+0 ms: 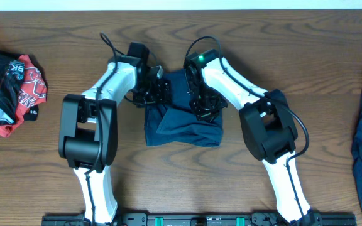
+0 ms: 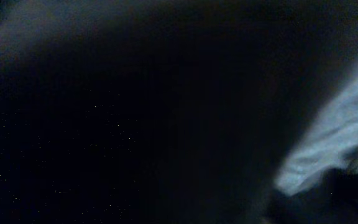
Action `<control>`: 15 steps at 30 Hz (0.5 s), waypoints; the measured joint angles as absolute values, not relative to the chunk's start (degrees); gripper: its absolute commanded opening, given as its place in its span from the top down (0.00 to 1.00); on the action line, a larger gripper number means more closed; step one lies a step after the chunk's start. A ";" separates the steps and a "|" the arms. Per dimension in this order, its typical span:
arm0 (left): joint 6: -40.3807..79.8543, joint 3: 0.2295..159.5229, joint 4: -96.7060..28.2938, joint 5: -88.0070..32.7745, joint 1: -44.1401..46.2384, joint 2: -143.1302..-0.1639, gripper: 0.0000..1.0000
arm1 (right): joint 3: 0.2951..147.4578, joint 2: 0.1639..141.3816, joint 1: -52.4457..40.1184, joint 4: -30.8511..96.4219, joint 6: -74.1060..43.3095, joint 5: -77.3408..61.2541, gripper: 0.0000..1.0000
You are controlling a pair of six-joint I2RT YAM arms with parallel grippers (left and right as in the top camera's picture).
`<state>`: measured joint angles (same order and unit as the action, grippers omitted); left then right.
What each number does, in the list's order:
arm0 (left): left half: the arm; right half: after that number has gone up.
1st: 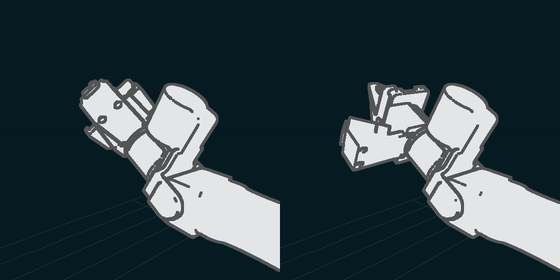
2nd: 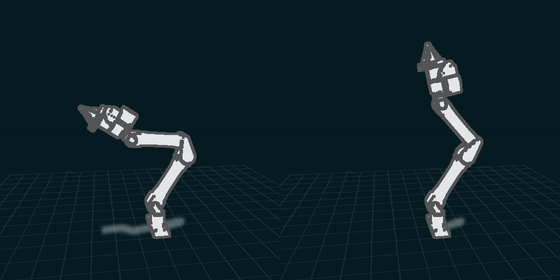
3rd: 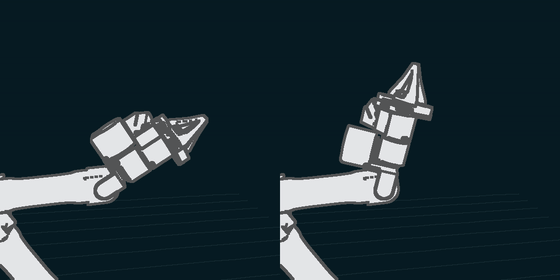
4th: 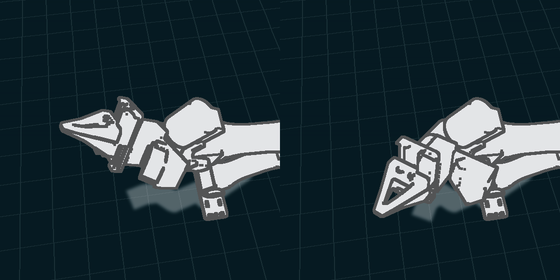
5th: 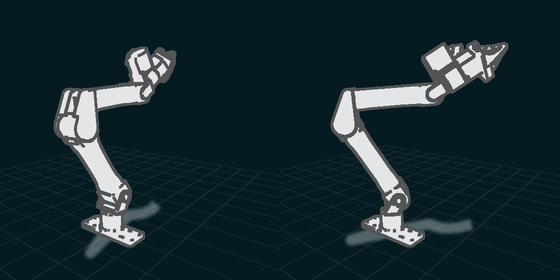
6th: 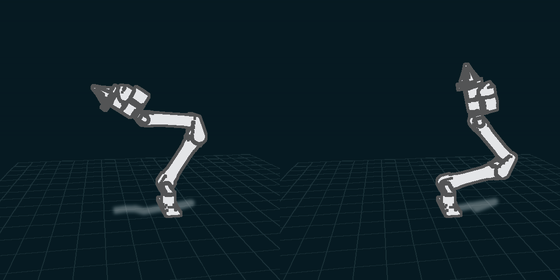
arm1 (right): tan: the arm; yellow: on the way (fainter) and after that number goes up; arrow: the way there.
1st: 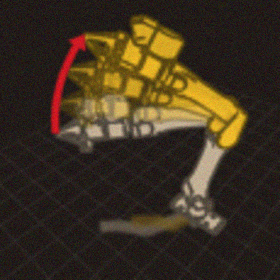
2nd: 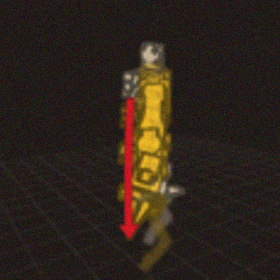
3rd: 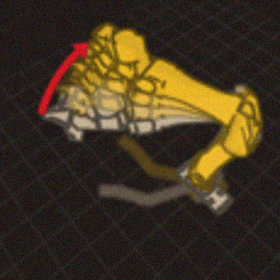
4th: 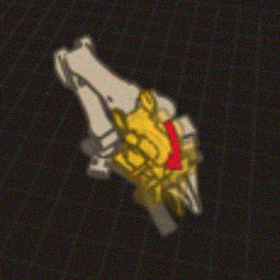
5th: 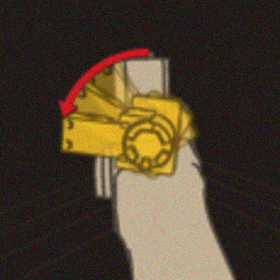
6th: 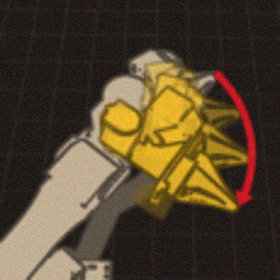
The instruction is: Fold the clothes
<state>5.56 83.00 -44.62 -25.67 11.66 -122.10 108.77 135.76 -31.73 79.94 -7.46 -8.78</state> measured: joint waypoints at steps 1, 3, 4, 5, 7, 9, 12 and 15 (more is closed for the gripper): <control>5.87 82.98 -44.64 -24.86 11.92 -122.10 0.56 | 108.77 135.76 -31.75 79.90 -7.46 -8.75 0.99; 6.04 82.89 -44.71 -23.88 12.16 -122.15 0.59 | 108.77 135.76 -31.75 79.83 -7.44 -8.84 0.99; 6.13 82.89 -44.75 -23.55 12.21 -122.19 0.64 | 108.77 135.76 -31.75 79.85 -7.44 -8.88 0.99; 6.42 82.89 -44.75 -23.42 12.21 -122.19 0.92 | 108.77 135.76 -31.75 79.85 -7.46 -9.02 0.99; 6.61 82.76 -44.66 -23.42 12.23 -122.39 0.94 | 108.77 135.76 -31.75 79.81 -7.46 -9.13 0.99; 7.11 82.78 -44.45 -24.95 12.21 -122.83 0.94 | 108.77 135.76 -31.75 79.77 -7.46 -9.17 0.99; 7.99 82.76 -44.25 -25.26 12.14 -122.85 0.94 | 108.77 135.76 -31.75 79.79 -7.46 -9.23 0.99; 9.85 82.76 -44.10 -25.04 12.12 -122.85 0.94 | 108.77 135.76 -31.75 79.75 -7.44 -9.21 0.99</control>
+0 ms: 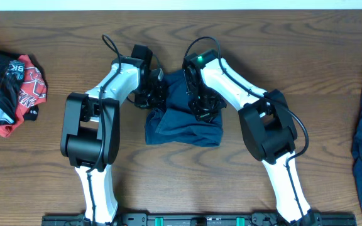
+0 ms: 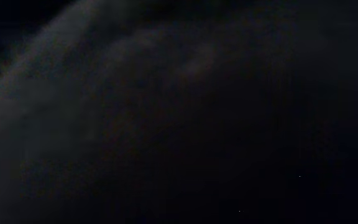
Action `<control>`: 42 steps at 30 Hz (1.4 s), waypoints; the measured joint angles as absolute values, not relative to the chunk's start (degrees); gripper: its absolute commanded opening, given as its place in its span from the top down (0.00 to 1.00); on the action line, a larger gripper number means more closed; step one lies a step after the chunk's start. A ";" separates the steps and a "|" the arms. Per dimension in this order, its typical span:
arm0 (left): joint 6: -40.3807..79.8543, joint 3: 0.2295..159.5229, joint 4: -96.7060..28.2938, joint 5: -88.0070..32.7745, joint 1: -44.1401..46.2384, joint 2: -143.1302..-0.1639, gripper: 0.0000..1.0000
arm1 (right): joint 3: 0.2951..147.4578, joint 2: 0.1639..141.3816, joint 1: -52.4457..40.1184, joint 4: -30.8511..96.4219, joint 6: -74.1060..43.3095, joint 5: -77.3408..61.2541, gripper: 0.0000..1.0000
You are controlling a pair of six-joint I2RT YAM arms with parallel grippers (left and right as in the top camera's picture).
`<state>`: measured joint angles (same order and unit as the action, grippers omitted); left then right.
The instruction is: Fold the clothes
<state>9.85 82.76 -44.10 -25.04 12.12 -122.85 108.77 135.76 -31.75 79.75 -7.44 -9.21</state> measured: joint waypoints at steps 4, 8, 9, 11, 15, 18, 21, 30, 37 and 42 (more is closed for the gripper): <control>11.75 82.67 -43.75 -24.93 12.14 -122.85 0.94 | 108.86 135.76 -31.75 79.72 -7.44 -9.21 0.99; 12.43 82.59 -43.53 -24.93 12.14 -122.85 0.94 | 111.94 135.76 -31.75 80.34 -7.35 -8.62 0.99; 12.56 82.59 -43.48 -24.93 12.14 -122.85 0.94 | 114.04 135.74 -31.75 80.60 -7.38 -7.90 0.99; 12.93 82.59 -43.46 -24.93 12.16 -122.83 0.94 | 118.08 135.50 -31.75 80.82 -7.55 -6.22 0.99; 13.58 82.50 -43.33 -24.82 12.25 -122.41 0.94 | 127.94 132.77 -31.73 80.88 -9.89 -1.23 0.99; 14.06 82.13 -42.81 -24.03 12.53 -121.32 0.94 | 134.61 128.97 -31.22 80.77 -11.92 1.30 0.99; 15.18 81.41 -42.09 -21.80 13.39 -119.87 0.94 | 138.69 124.55 -30.00 80.77 -13.37 1.98 0.99; 17.56 81.54 -41.17 -11.64 14.28 -107.11 0.94 | 140.05 121.64 -27.46 84.40 -14.79 1.91 0.99; 18.26 85.67 -38.85 -4.43 11.94 -95.35 0.94 | 139.76 122.48 -27.53 85.27 -14.92 1.63 0.99; 18.90 88.79 -38.11 -2.35 5.93 -94.89 0.94 | 139.74 122.50 -27.55 86.98 -14.92 0.43 0.99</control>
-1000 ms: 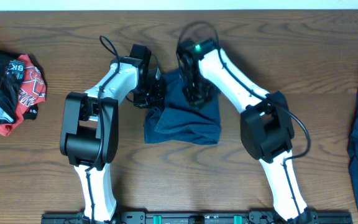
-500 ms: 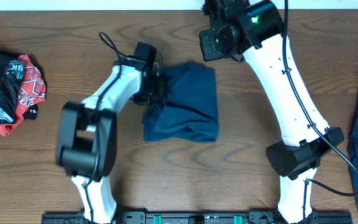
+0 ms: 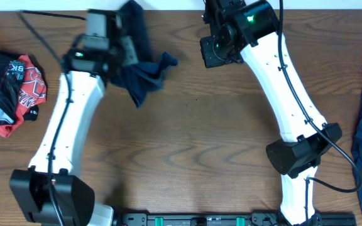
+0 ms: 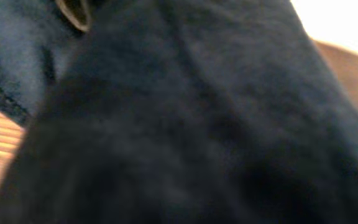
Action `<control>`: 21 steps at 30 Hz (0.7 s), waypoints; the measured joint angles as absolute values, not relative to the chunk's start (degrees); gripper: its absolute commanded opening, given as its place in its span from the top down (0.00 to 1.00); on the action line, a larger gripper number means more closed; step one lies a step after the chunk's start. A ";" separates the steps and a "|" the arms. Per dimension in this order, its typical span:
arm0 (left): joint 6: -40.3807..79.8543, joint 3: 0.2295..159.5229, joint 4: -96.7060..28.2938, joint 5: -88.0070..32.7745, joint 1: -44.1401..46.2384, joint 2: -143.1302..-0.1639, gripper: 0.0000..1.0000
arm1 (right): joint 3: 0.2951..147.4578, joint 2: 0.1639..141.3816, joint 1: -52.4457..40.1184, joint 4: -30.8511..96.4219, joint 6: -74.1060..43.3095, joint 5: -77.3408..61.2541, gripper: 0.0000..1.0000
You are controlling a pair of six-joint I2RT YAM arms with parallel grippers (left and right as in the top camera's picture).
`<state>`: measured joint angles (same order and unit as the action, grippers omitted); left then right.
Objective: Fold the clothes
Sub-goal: 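Carry the folded jeans with the left gripper to the far-left pile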
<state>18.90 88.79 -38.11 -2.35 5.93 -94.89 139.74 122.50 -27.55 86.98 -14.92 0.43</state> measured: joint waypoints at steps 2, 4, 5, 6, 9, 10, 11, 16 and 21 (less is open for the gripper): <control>19.44 89.80 -37.45 -2.00 3.31 -95.00 0.94 | 139.74 122.50 -27.55 87.94 -14.92 0.08 0.99; 19.75 91.50 -37.10 -1.87 0.14 -95.18 0.94 | 139.74 122.48 -27.64 88.62 -14.92 -0.14 0.99; 19.84 92.53 -37.01 -1.76 -1.43 -95.26 0.94 | 139.74 122.50 -27.75 88.82 -14.92 -0.21 0.99; 19.92 93.47 -36.82 -1.56 -2.81 -95.33 0.94 | 139.74 122.50 -27.92 88.88 -14.92 -0.23 0.99; 20.38 96.44 -35.20 -1.30 -7.40 -95.37 0.94 | 139.74 122.48 -28.80 88.92 -14.92 -0.25 0.99; 20.69 97.36 -34.41 -1.28 -8.95 -95.35 0.94 | 139.74 122.50 -29.10 88.95 -14.92 -0.27 0.99; 20.93 98.24 -33.67 -1.26 -10.46 -95.35 0.94 | 139.74 122.50 -29.58 89.12 -14.92 -0.27 0.99; 22.98 100.27 -30.50 -1.30 -18.44 -95.35 0.94 | 139.74 122.50 -31.88 90.15 -14.92 -0.43 0.99; 24.88 100.29 -29.36 -1.30 -27.11 -95.50 0.94 | 139.74 122.50 -34.26 90.59 -14.90 -0.49 0.99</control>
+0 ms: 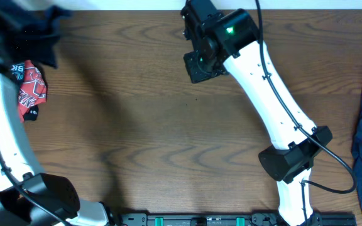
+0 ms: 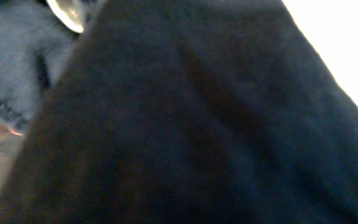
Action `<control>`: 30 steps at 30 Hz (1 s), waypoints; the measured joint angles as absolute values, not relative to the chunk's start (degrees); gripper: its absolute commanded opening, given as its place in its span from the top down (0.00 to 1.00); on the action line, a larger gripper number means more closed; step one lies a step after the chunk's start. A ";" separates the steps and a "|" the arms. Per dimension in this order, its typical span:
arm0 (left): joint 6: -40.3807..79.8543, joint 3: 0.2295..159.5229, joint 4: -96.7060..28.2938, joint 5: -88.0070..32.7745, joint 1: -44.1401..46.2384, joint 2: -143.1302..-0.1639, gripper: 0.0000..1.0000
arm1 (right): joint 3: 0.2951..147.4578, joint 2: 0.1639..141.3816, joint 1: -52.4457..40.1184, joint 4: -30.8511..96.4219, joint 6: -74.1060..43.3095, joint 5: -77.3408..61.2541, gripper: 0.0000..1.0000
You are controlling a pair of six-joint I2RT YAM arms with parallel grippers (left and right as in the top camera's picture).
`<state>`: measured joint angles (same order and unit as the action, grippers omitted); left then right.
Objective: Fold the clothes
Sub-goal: 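Carry the folded jeans with the left gripper to the far-left pile, then release the jeans onto the left pile and withdraw the left gripper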
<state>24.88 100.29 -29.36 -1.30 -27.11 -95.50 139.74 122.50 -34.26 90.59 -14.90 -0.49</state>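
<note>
A dark navy garment (image 1: 43, 32) hangs blurred at the table's far back-left corner, beside the red-and-black clothes pile (image 1: 29, 88). My left gripper (image 1: 19, 22) is there, shut on it, and the fingers are hidden by cloth. In the left wrist view the navy garment (image 2: 197, 124) fills nearly the whole frame. My right gripper (image 1: 198, 61) is raised over the back middle of the table with nothing hanging from it. Its fingers cannot be made out.
Another blue garment lies at the table's right edge. The brown wooden table (image 1: 168, 150) is bare across its middle and front. The arm bases stand at the front edge.
My left gripper has moved with the navy garment from the back, left of centre, to the far left corner by the red-and-black pile. The right gripper shifted slightly to the left.
Both grippers were down on the folded navy garment at the table's centre, and stayed there half a second later. Then the left gripper held the garment up at the back left while the right arm was raised clear. Now the garment hangs by the pile.
</note>
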 measured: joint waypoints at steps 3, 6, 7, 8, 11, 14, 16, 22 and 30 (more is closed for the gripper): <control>25.54 100.29 -28.38 -1.58 -31.88 -96.27 0.94 | 139.74 122.50 -35.35 91.29 -14.90 -0.49 0.99; 26.81 100.31 -26.98 -3.92 -36.23 -98.32 0.94 | 139.74 122.50 -36.05 91.70 -14.90 -0.51 0.99; 27.35 100.31 -26.52 -4.99 -37.43 -99.29 0.94 | 139.74 122.50 -36.21 91.70 -14.90 -0.51 0.99; 28.18 100.31 -25.93 -6.48 -38.65 -100.47 0.94 | 139.74 122.50 -36.51 91.68 -14.90 -0.51 0.99; 30.65 100.31 -22.57 -11.84 -41.12 -104.47 0.94 | 139.74 122.50 -36.93 91.68 -14.90 -0.54 0.99; 33.76 100.31 -18.17 -16.80 -41.98 -108.16 0.94 | 139.74 122.50 -37.08 91.68 -14.90 -0.62 0.99; 36.45 100.31 -15.25 -19.70 -41.91 -110.15 0.94 | 139.74 122.50 -37.10 91.68 -14.90 -0.62 0.99; 43.42 100.31 -8.78 -25.80 -41.80 -111.98 0.94 | 139.74 122.50 -37.10 91.68 -14.90 -0.62 0.99; 46.35 100.31 -10.96 -28.01 -43.94 -111.98 0.94 | 139.74 122.48 -37.08 91.68 -14.90 -0.62 0.99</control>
